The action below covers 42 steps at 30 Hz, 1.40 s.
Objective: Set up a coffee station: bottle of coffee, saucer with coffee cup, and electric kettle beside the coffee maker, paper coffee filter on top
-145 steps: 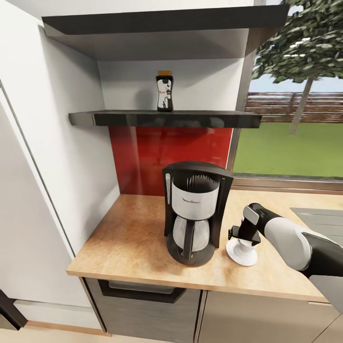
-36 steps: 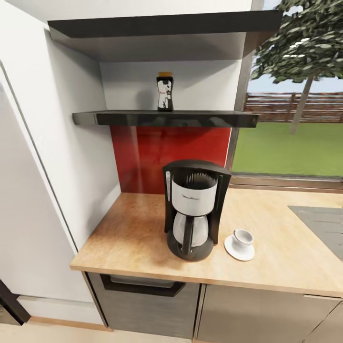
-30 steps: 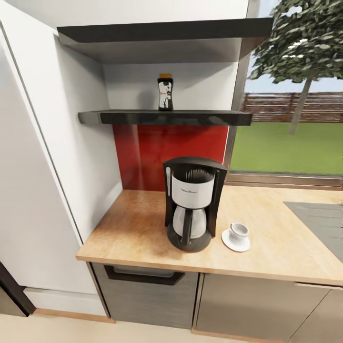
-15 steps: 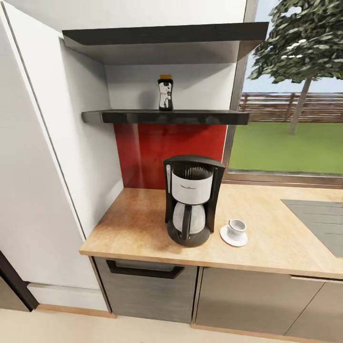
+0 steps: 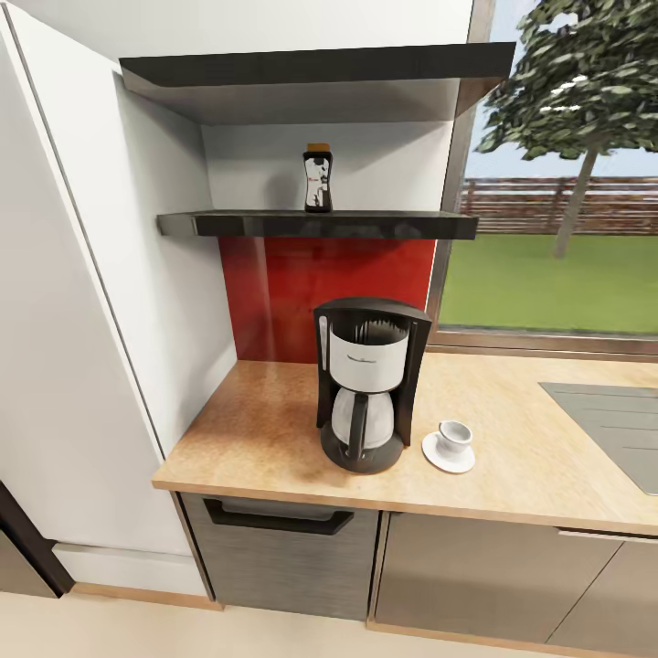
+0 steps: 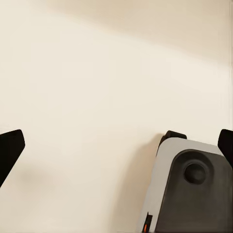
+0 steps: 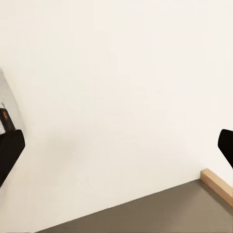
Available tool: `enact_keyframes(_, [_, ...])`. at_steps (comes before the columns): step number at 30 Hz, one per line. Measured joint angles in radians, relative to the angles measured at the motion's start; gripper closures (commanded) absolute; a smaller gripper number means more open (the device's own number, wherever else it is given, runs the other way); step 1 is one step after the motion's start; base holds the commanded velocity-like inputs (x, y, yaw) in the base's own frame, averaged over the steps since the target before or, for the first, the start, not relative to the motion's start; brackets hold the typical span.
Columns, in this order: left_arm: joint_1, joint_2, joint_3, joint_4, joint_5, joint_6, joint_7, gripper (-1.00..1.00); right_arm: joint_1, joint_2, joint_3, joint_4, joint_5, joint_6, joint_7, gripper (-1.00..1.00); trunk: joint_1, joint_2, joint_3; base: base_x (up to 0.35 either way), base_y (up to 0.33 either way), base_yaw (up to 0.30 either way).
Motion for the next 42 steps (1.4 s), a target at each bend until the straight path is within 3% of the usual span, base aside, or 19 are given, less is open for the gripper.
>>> enact_keyframes(4, [0.0,-0.022,0.0,0.001,0.002,0.005,-0.001,-1.0,-0.001,0.01,0.005,-0.079,0.005,0.002,0.07,-1.0,0.0,0.0,0.0,0.0,0.0,0.0])
enact_keyframes(6, [0.0,-0.035,0.001,0.001,0.004,0.009,-0.004,-1.0,-0.002,0.01,0.007,-0.124,0.008,0.006,0.162,-1.0,0.0,0.0,0.0,0.0,0.0,0.0])
enact_keyframes(7, [0.0,-0.045,0.001,0.001,0.007,0.014,-0.005,-1.0,-0.003,0.009,0.009,-0.144,0.02,0.008,0.243,-1.0,0.0,0.0,0.0,0.0,0.0,0.0])
enact_keyframes(8, [0.0,-0.049,0.001,0.001,0.009,0.017,-0.005,-1.0,-0.003,0.008,0.01,-0.149,0.027,0.008,0.27,-1.0,0.0,0.0,0.0,0.0,0.0,0.0])
enact_keyframes(9, [0.0,-0.067,0.006,0.001,0.016,0.055,-0.006,-1.0,-0.003,0.004,0.011,-0.162,0.064,0.005,0.363,-1.0,0.0,0.0,0.0,0.0,0.0,0.0])
enact_keyframes(11, [0.0,-0.078,0.01,-0.001,0.018,0.094,-0.006,-1.0,-0.002,0.003,0.008,-0.165,0.073,0.001,0.388,-1.0,0.0,0.0,0.0,0.0,0.0,0.0])
enact_keyframes(13, [0.0,-0.159,0.004,0.002,0.014,0.121,-0.001,-1.0,-0.001,0.008,-0.009,-0.168,0.054,-0.003,0.39,-1.0,0.0,0.0,0.0,0.0,-0.048,0.0])
enact_keyframes(14, [0.0,-0.171,0.005,0.002,0.012,0.121,0.0,-1.0,-0.001,0.009,-0.013,-0.168,0.049,-0.003,0.385,-1.0,0.0,0.0,0.0,0.0,-0.215,0.0])
enact_keyframes(15, [0.0,-0.21,-0.002,0.003,0.005,0.099,0.012,-1.0,0.0,0.01,-0.031,-0.167,0.033,-0.004,0.349,-1.0,0.0,0.0,0.0,0.0,-0.261,0.0])
enact_keyframes(16, [0.0,-0.228,-0.003,0.004,0.01,0.062,0.043,-1.0,0.0,0.009,-0.039,-0.167,0.028,-0.002,0.321,-1.0,0.0,0.0,0.0,0.005,-0.272,0.0])
enact_keyframes(20, [0.0,-0.235,-0.003,0.017,0.014,0.027,0.077,-1.0,0.0,0.008,-0.042,-0.163,0.026,-0.003,0.294,-1.0,0.0,0.0,0.0,0.052,-0.25,0.0])
enact_keyframes(30, [0.0,-0.238,-0.004,0.034,0.009,0.012,0.086,-1.0,0.0,0.012,-0.038,-0.155,0.029,-0.008,0.21,-1.0,0.0,0.0,0.0,0.123,-0.158,0.0])
enact_keyframes(42, [0.0,-0.24,-0.008,0.036,0.007,0.012,0.085,-1.0,0.0,0.012,-0.042,-0.155,0.028,-0.008,0.199,-1.0,0.0,0.0,0.0,0.088,-0.229,0.0])
